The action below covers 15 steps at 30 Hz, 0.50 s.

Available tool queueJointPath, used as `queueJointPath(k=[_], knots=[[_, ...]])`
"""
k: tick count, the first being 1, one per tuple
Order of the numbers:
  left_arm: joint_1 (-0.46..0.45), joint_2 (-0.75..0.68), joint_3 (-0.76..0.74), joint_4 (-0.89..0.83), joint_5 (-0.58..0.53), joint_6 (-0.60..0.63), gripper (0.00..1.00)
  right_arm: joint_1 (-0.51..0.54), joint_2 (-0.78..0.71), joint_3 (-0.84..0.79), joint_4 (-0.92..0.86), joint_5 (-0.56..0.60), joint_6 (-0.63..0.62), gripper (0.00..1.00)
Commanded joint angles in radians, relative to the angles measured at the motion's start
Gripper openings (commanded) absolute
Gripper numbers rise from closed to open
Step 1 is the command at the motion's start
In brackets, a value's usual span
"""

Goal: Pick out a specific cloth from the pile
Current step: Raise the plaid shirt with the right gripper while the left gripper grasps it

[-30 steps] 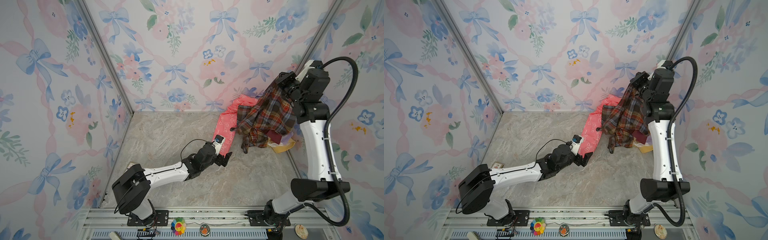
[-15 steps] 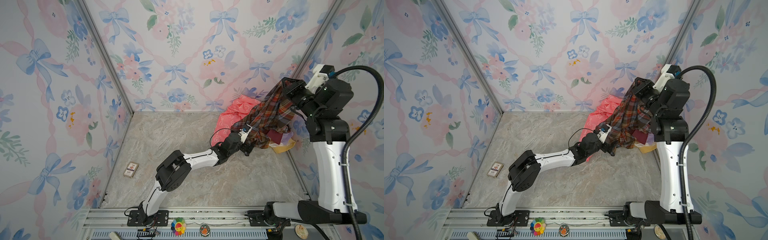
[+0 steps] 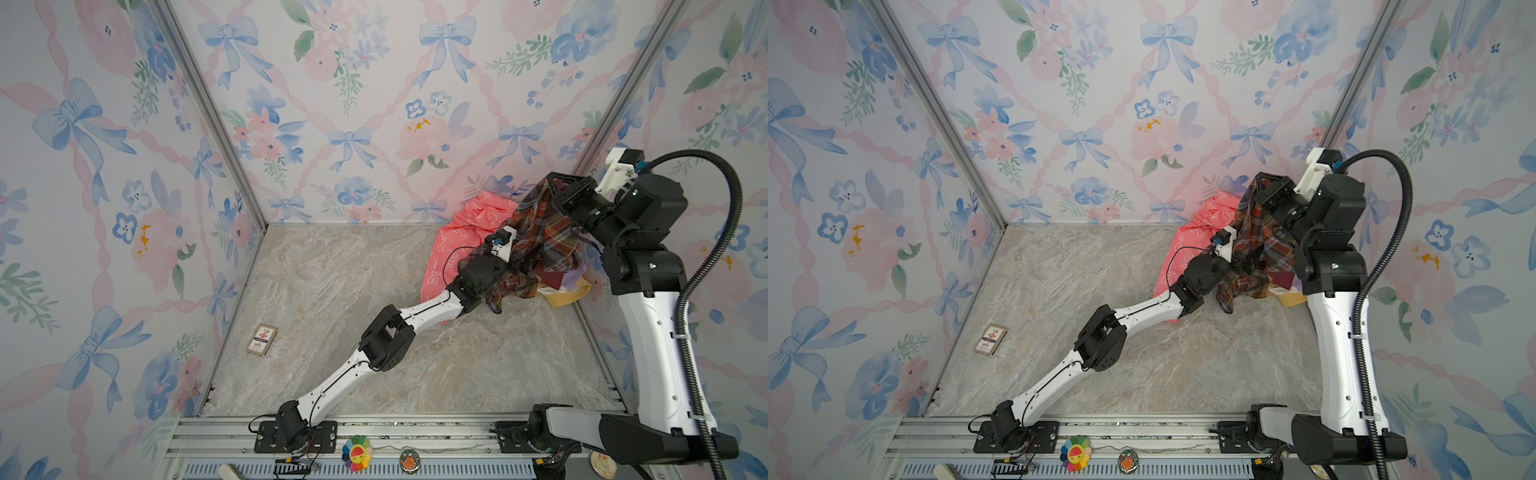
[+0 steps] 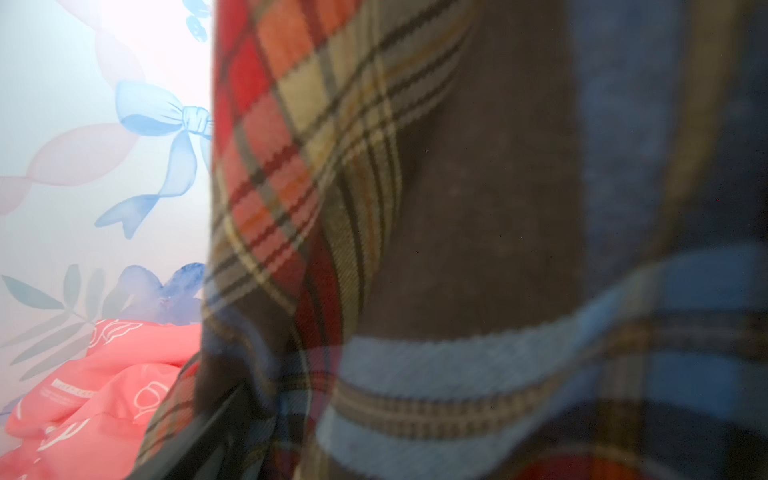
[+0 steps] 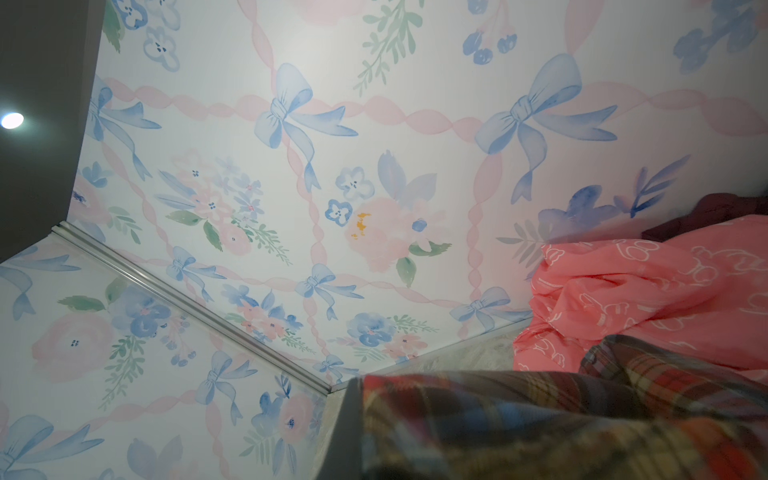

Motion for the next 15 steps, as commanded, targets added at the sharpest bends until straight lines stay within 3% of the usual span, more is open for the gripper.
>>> queueJointPath(k=[1,4,5,15], knots=[[0.046,0.058,0.093,0.048,0.041,-0.133,0.62,0.005,-0.016,-0.057,-0.004,-0.042,-0.024,0.0],[0.061,0.051,0.092,0.049,0.075,-0.162,0.06,0.0,-0.016,-0.12,-0.008,-0.041,-0.051,0.0],[0.063,0.04,0.086,0.048,0.082,-0.164,0.0,-0.003,-0.018,-0.144,-0.008,-0.038,-0.063,0.0],[0.044,-0.114,0.031,-0.064,0.071,-0.21,0.0,-0.032,-0.028,-0.314,-0.144,0.148,-0.271,0.0]])
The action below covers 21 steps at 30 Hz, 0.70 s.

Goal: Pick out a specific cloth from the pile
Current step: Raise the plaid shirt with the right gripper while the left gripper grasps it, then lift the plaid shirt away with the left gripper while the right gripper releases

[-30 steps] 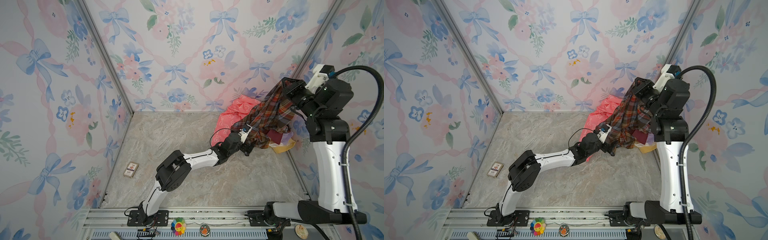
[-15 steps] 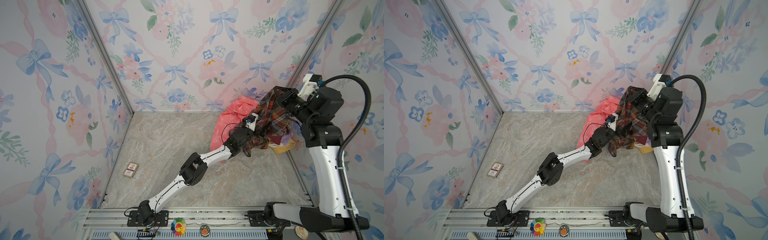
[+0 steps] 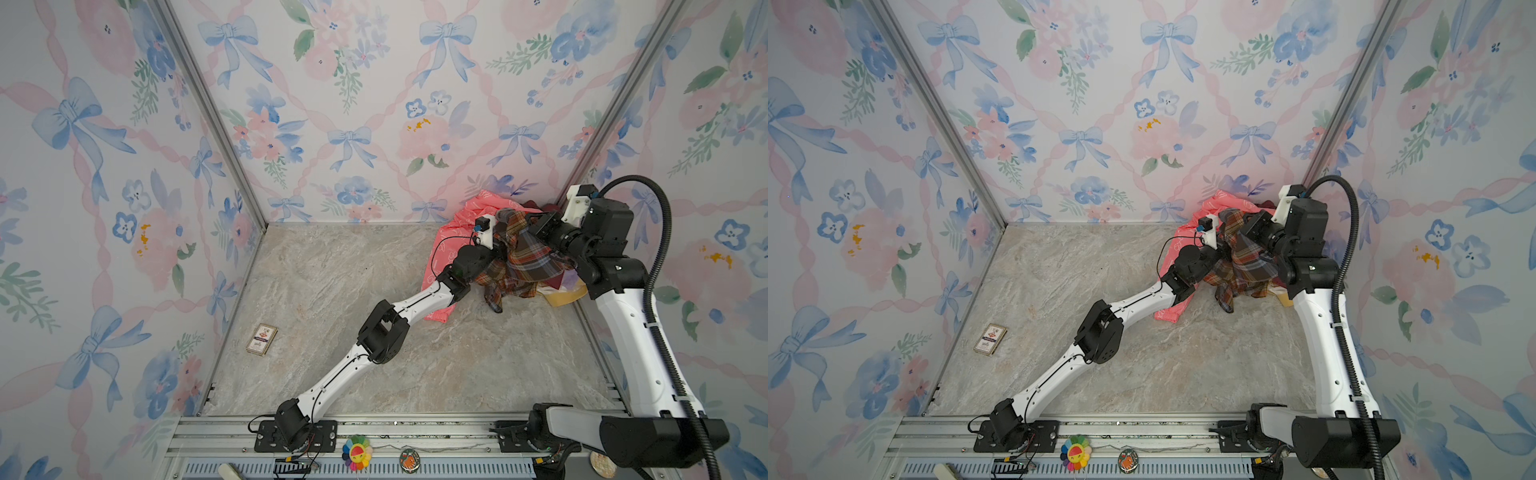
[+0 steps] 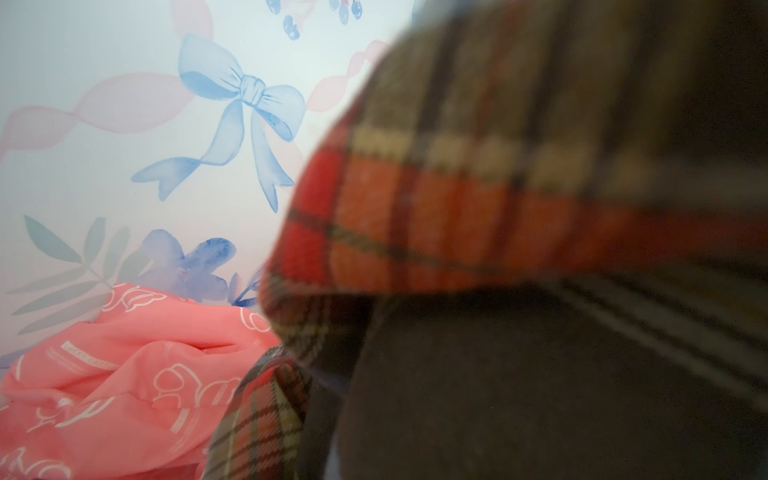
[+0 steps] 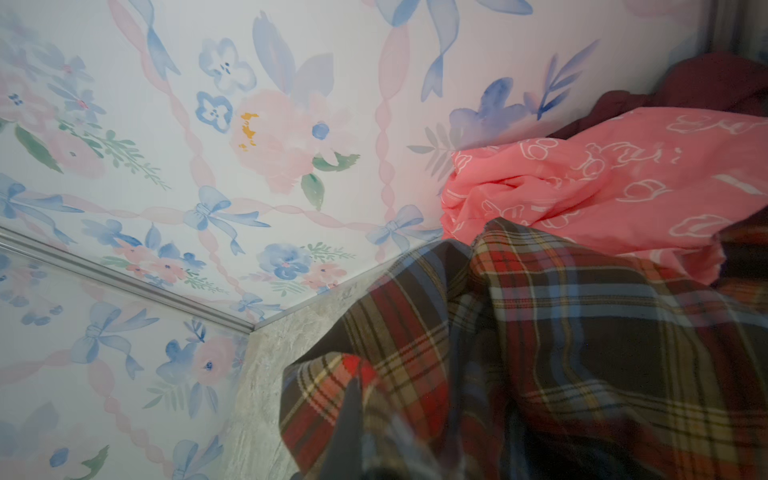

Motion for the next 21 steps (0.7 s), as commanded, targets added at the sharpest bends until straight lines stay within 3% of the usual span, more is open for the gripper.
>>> queueJointPath(k=[1,2,5,10,16,21], knots=[[-0.022,-0.135,-0.004,-0.016,0.024,-0.046,0.0,-0.023,-0.017,-0.05,-0.083,0.111,-0.106,0.0],[-0.023,-0.148,-0.004,-0.017,0.044,-0.068,0.0,-0.033,-0.023,-0.07,-0.089,0.138,-0.108,0.03],[-0.035,-0.184,-0.001,-0.018,0.069,-0.097,0.0,-0.079,-0.067,-0.15,-0.054,0.168,-0.076,0.3],[-0.052,-0.253,-0.001,-0.037,0.101,-0.086,0.0,-0.121,-0.132,-0.211,-0.022,0.19,-0.072,0.59],[-0.065,-0.336,-0.01,-0.055,0.144,-0.033,0.0,-0.146,-0.21,-0.274,0.076,0.189,-0.06,0.76],[-0.064,-0.396,-0.006,-0.054,0.167,-0.004,0.0,-0.147,-0.21,-0.281,0.094,0.183,-0.1,0.81]])
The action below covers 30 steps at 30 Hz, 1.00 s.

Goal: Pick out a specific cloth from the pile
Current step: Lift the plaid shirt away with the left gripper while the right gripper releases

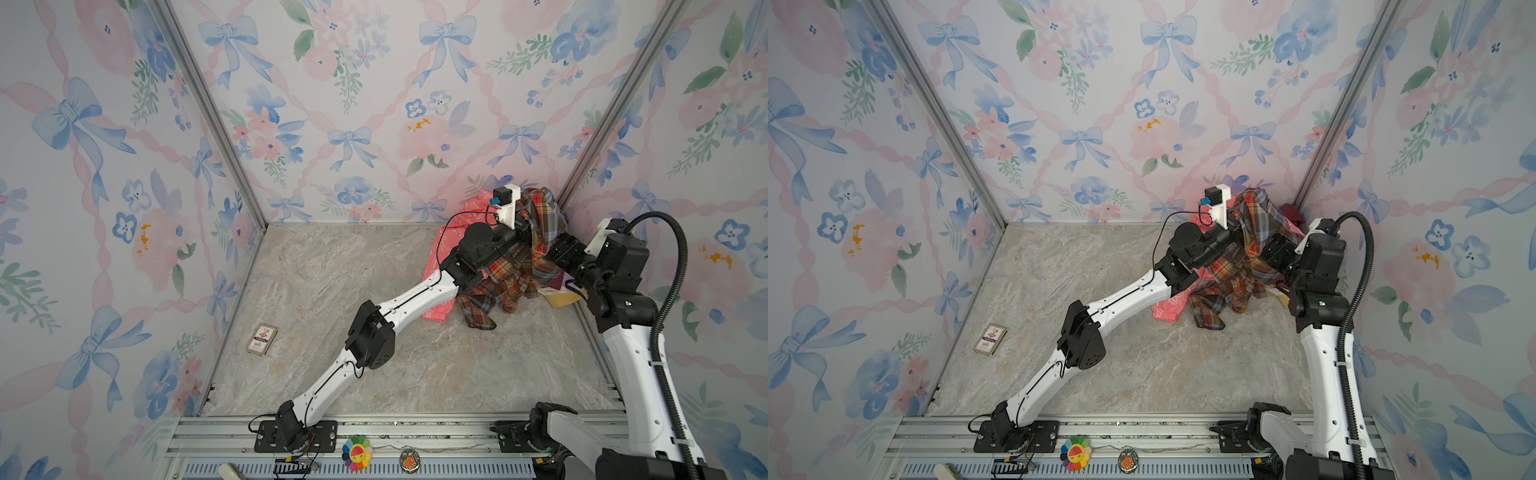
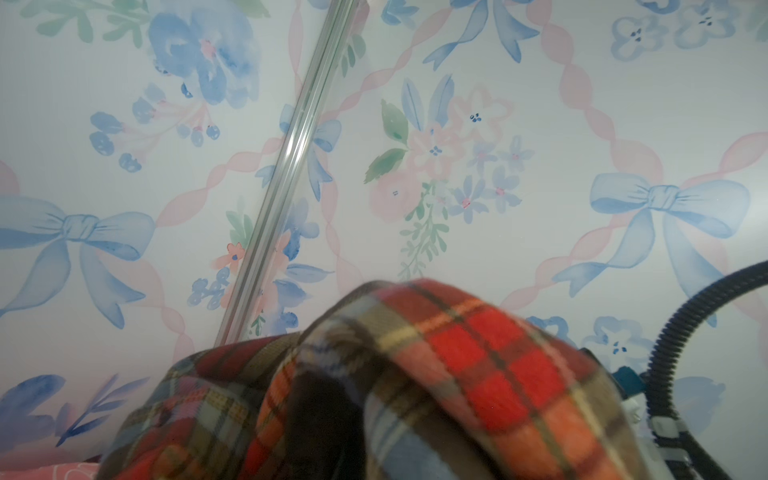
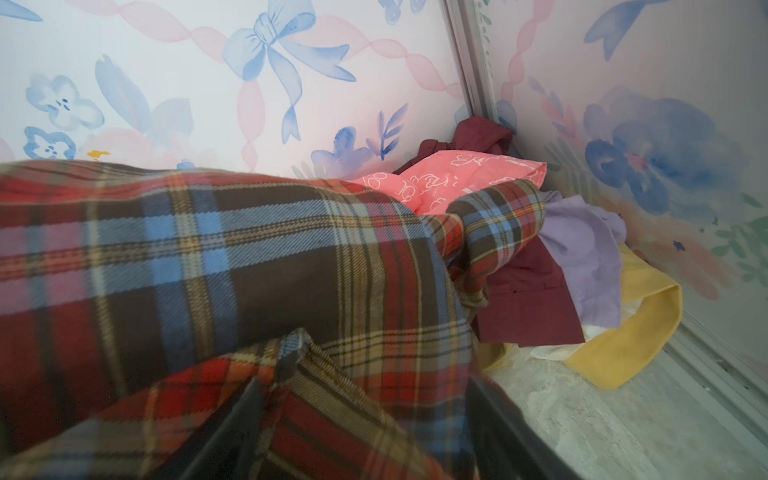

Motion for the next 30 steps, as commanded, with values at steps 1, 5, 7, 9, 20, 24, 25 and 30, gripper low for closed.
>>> queueJointPath(k=[1,5,7,9,20,24,25,30], knots=[[-0.001,-0.107,0.014,0.069,0.039,0.044,0.0,-0.007,-0.003,-0.034,0.047,0.004,-0.035,0.82],[0.005,-0.163,0.019,0.047,0.048,0.072,0.0,-0.001,-0.024,-0.085,0.087,0.001,-0.055,0.84],[0.01,-0.199,0.017,0.007,0.045,0.105,0.0,0.005,-0.032,-0.104,0.1,0.0,-0.059,0.84],[0.023,-0.24,0.01,-0.031,0.038,0.125,0.0,0.011,-0.037,-0.117,0.11,0.0,-0.062,0.85],[0.127,-0.429,-0.001,-0.178,0.025,0.153,0.0,0.107,-0.048,-0.163,0.136,0.028,-0.129,0.87],[0.158,-0.482,-0.002,-0.253,-0.018,0.23,0.0,0.153,-0.042,-0.165,0.126,0.048,-0.144,0.88],[0.173,-0.497,-0.003,-0.272,-0.015,0.232,0.0,0.169,-0.039,-0.165,0.12,0.057,-0.152,0.87],[0.251,-0.563,-0.007,-0.37,-0.026,0.262,0.0,0.254,-0.03,-0.17,0.113,0.097,-0.193,0.88]])
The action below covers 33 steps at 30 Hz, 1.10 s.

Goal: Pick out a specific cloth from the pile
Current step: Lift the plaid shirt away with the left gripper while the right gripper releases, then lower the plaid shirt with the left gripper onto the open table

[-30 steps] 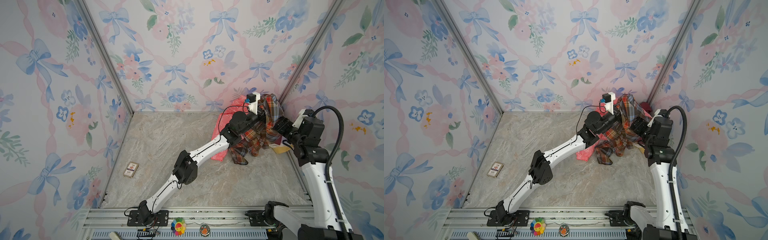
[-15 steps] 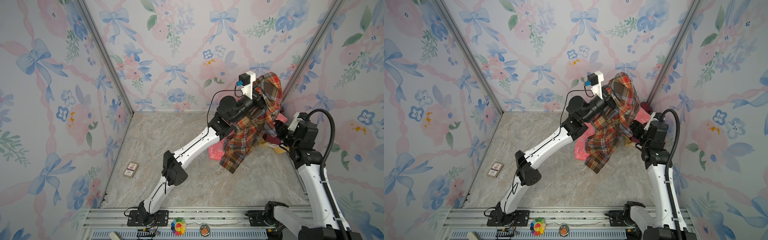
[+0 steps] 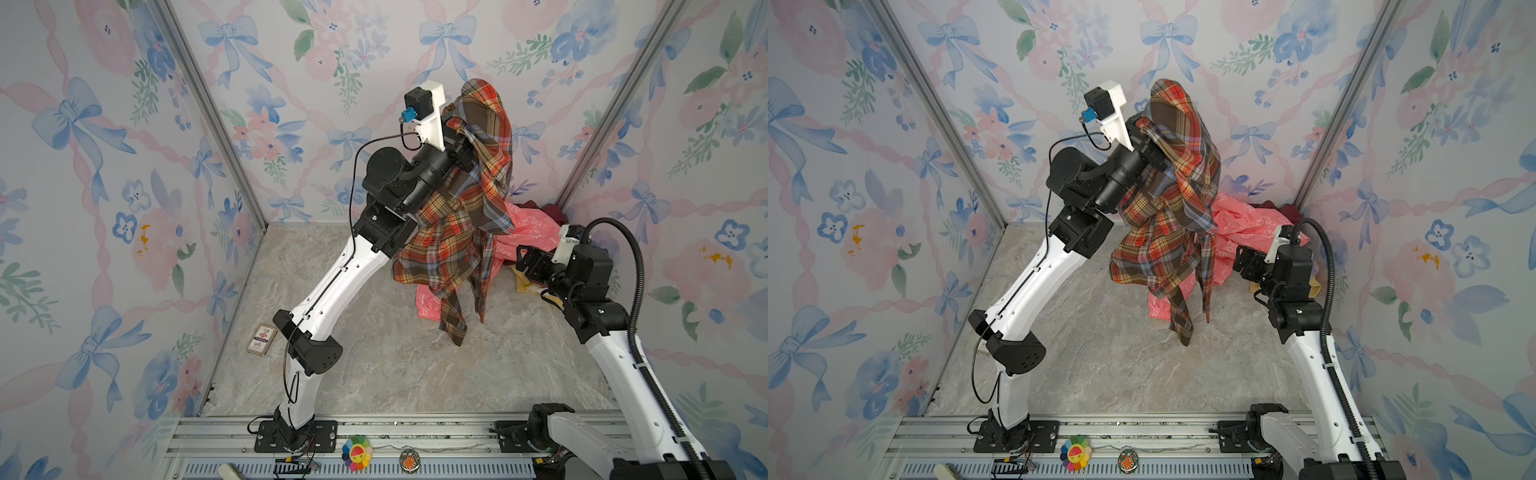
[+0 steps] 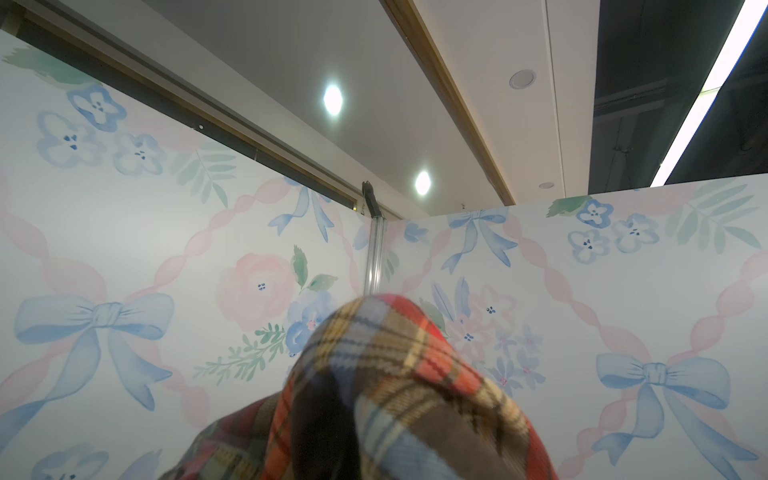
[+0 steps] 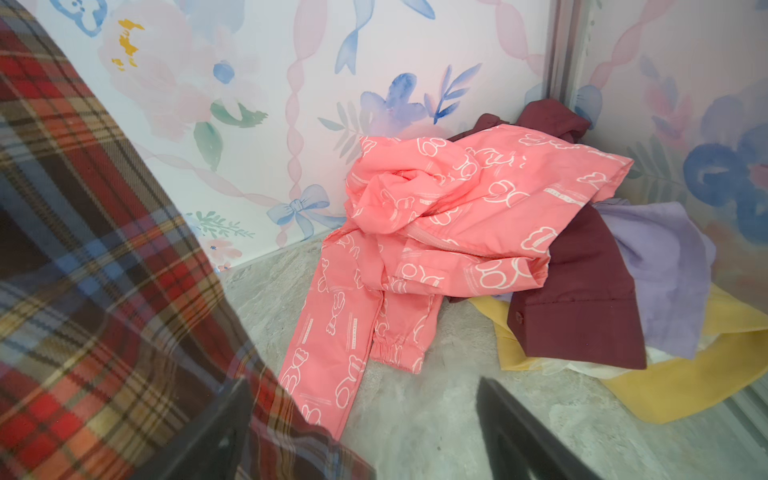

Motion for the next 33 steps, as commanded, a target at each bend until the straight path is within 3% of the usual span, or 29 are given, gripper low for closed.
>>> queueJointPath(k=[1,11,19,29,33], knots=[[0.066,-0.077,-0.001,-0.049,-0.018,0.039,0.0,0.053,0.01,-0.01,0.002,0.043,-0.048,0.88],[0.343,-0.179,-0.066,-0.123,0.041,-0.068,0.0,0.199,0.047,-0.012,0.001,0.096,-0.063,0.88],[0.489,-0.195,-0.123,-0.144,0.036,-0.052,0.0,0.295,0.084,0.002,0.007,0.133,-0.073,0.88],[0.725,-0.223,-0.32,-0.156,-0.018,-0.094,0.0,0.375,0.132,0.028,0.019,0.16,-0.088,0.88],[0.742,-0.251,-0.433,-0.156,-0.05,-0.038,0.0,0.394,0.157,0.034,0.027,0.164,-0.088,0.88]])
